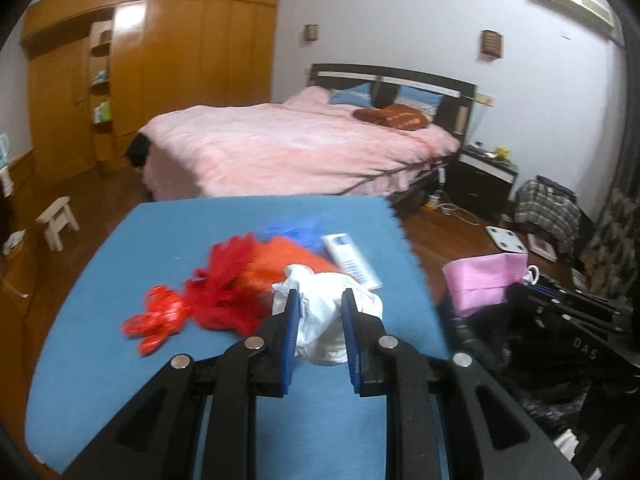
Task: Collect trash
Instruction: 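Carry both items over the bin and open both tools to drop them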
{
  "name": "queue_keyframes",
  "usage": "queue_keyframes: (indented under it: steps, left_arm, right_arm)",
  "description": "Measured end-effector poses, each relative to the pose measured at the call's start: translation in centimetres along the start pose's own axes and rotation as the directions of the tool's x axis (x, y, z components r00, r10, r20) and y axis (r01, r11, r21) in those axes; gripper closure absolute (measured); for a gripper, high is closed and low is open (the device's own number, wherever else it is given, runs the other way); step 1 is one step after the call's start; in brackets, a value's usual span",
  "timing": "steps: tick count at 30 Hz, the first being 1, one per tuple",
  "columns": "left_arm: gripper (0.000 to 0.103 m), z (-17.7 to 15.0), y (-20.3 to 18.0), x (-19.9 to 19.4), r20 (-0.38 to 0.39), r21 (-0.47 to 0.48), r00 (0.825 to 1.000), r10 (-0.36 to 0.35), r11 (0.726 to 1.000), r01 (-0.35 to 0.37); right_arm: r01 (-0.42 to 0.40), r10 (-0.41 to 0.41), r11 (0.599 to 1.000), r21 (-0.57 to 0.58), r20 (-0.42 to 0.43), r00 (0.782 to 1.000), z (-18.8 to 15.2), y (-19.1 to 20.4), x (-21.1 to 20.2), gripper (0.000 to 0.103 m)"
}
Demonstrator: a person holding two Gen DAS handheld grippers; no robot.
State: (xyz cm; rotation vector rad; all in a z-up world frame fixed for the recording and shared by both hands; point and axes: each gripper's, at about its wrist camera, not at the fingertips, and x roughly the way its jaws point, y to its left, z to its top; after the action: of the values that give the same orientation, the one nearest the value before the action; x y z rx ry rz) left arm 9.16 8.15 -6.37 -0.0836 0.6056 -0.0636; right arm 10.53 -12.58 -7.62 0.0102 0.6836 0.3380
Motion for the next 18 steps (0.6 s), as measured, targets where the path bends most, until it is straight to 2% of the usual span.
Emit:
queue_keyframes:
  steps: [7, 18]
  left_arm:
    - [0.082, 0.8, -5.5, 1.4, -0.002, 0.064, 0.994, -0.108, 0.992, 0.108]
    - [0.082, 1.8, -14.3, 3.6, -0.028, 0.160, 0.967, -0.254, 0.954, 0.255]
  right_arm:
    - [0.102, -0.103, 0.993, 0.057, 0.017, 0.995, -0.9, -5.2, -2.6, 0.093]
    - [0.257, -0.261, 0.953, 0.158, 0.002, 0.965, -3.7, -12.5, -5.5, 0.092]
